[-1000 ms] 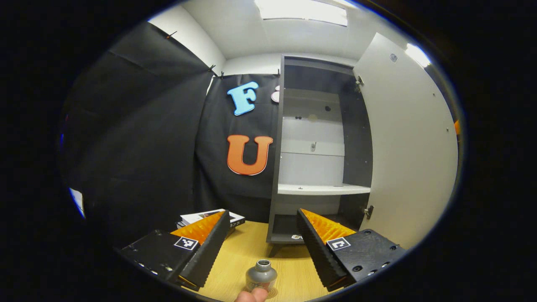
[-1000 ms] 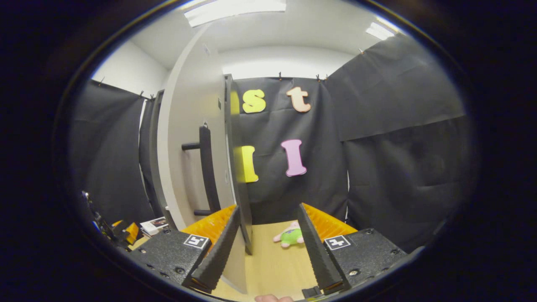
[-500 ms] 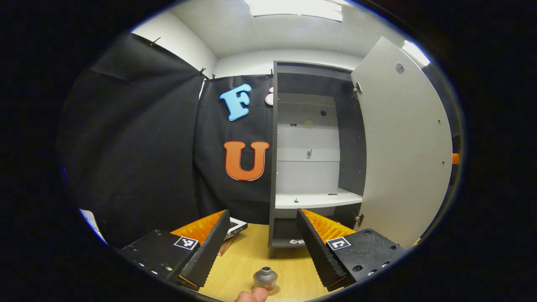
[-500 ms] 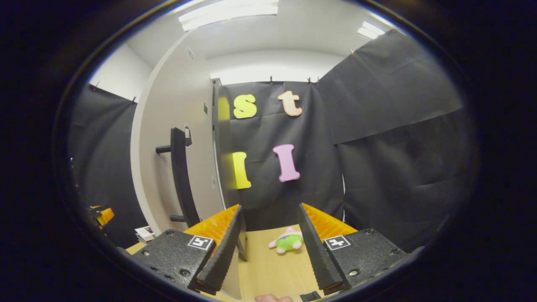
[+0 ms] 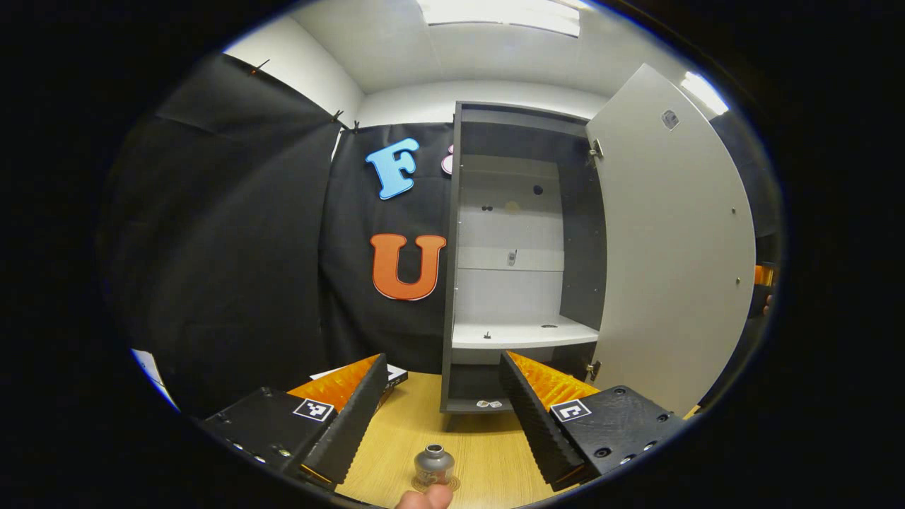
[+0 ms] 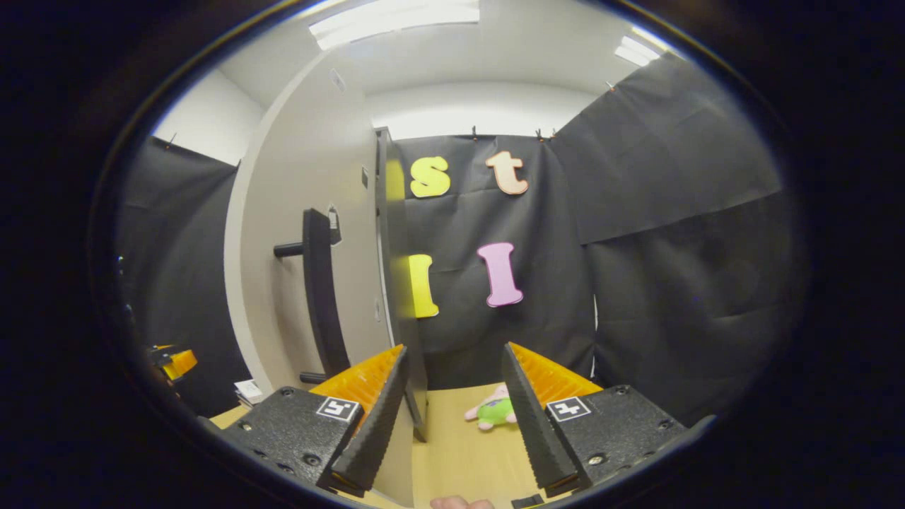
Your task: Open the cabinet door with the right hand, grasp the bottle in the cabinet with the left hand and place it on the coaster, then close the cabinet door with the right hand.
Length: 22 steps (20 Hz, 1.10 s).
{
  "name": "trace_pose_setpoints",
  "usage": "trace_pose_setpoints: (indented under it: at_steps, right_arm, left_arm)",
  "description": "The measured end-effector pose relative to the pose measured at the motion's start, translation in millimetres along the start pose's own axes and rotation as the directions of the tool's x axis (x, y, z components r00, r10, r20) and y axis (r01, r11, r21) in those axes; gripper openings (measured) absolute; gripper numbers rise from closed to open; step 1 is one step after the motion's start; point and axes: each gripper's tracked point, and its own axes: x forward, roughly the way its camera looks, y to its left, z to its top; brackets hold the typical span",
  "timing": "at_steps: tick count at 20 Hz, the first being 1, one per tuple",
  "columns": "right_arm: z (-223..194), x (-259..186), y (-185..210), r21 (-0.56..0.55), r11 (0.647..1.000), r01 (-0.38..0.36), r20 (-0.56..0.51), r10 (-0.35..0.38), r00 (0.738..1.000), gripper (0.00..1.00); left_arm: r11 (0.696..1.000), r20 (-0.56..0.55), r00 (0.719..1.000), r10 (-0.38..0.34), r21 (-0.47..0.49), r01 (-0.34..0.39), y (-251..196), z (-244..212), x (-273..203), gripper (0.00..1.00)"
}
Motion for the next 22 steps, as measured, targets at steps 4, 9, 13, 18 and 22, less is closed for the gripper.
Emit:
trace_pose_setpoints:
  at_steps: [4,9,13,18,22]
  right_arm:
    - [-5.3,2.0,6.5,-0.009,1.000,-0.004,-0.007,0.004,1.000,0.78]
    - [-7.2,0.9,15.5,0.026,1.000,-0.015,-0.010,0.015,1.000,0.78]
    - [-9.4,2.6,51.4,0.021,0.995,-0.093,-0.010,0.093,0.996,0.78]
    - [-17.6,6.6,108.3,0.032,0.980,-0.197,-0.019,0.197,0.980,0.78]
    - [-25.2,7.5,160.7,0.036,0.959,-0.280,-0.034,0.282,0.959,0.79]
  left_arm:
    - [1.000,-0.014,1.000,0.012,-0.014,-0.012,8.8,-5.5,1.2,0.95]
    - [1.000,0.014,1.000,0.007,-0.023,-0.007,10.1,1.3,1.2,0.95]
    - [1.000,0.028,1.000,-0.013,-0.020,0.013,10.0,6.1,-0.2,0.95]
    - [1.000,0.024,1.000,0.004,-0.024,-0.004,26.7,0.8,-2.1,0.95]
    - [1.000,0.025,1.000,0.013,-0.020,-0.013,38.8,-0.6,-5.0,0.95]
